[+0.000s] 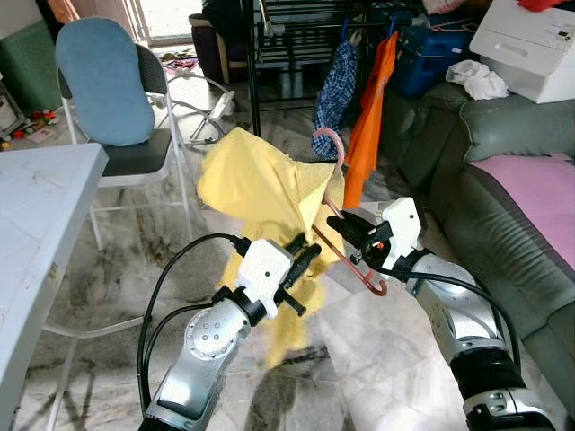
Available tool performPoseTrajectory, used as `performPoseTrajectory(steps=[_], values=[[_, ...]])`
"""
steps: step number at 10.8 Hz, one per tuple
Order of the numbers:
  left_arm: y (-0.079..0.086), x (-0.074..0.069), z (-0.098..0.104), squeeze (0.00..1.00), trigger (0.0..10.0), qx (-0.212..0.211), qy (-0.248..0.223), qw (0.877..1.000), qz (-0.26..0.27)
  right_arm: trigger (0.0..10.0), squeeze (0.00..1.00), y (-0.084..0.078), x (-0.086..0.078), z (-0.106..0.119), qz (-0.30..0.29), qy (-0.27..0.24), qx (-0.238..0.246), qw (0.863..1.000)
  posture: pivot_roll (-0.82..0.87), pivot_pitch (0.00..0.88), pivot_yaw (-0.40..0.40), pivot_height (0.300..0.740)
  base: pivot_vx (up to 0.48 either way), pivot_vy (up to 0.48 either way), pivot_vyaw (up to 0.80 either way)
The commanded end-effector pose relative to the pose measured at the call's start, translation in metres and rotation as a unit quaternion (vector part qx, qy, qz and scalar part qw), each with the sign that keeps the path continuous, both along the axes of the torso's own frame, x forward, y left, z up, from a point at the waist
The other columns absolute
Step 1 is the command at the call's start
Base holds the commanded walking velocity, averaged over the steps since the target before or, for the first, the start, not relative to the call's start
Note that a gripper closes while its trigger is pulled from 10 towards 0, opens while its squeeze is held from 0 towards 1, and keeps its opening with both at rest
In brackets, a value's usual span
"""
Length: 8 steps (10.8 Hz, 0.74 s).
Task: Hang hanger
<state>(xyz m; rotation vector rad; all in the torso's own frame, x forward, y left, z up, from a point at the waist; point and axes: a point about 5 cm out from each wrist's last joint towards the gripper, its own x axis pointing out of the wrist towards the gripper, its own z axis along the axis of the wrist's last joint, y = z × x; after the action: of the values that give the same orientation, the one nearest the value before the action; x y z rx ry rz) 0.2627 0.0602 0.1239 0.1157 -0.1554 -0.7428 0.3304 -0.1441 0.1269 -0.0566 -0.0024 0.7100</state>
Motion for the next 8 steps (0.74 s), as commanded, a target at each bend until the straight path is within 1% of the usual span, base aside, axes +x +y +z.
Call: performPoseTrajectory(steps=[1,4,5,6,7,8], values=[[-0.002,-0.001,0.002,1.00,10.0,0.006,-0.007,1.000,-0.016,10.0,0.00,-0.003,0.004,0.014,0.000,-0.030,0.009,1.000,-0.07,0.034,-0.013,0.740,0.000,0.000,0.00],[-0.001,-0.005,0.000,1.00,10.0,0.021,-0.001,0.999,-0.042,10.0,0.00,-0.007,0.004,0.011,0.005,-0.026,0.002,1.000,-0.07,0.038,-0.016,0.740,0.000,0.000,0.00],[0.014,-0.005,0.005,1.00,10.0,0.044,-0.015,0.998,-0.044,10.0,0.00,-0.009,-0.002,0.008,0.046,-0.017,-0.010,0.999,-0.06,0.040,-0.015,0.740,0.000,0.000,0.00],[0.033,-0.003,0.008,1.00,10.0,0.072,-0.030,0.996,-0.035,10.0,0.00,-0.012,-0.008,0.006,0.088,-0.010,-0.024,0.996,-0.06,0.041,-0.012,0.740,0.000,0.000,0.00],[0.037,-0.002,0.008,1.00,10.0,0.078,-0.032,0.996,-0.033,10.0,0.00,-0.013,-0.009,0.006,0.096,-0.010,-0.028,0.995,-0.06,0.041,-0.011,0.740,0.000,0.000,0.00],[0.057,0.002,0.009,1.00,10.0,0.107,-0.043,0.993,-0.018,10.0,0.00,-0.018,-0.013,0.005,0.124,-0.003,-0.040,0.992,-0.05,0.041,-0.008,0.740,0.000,0.000,0.00]])
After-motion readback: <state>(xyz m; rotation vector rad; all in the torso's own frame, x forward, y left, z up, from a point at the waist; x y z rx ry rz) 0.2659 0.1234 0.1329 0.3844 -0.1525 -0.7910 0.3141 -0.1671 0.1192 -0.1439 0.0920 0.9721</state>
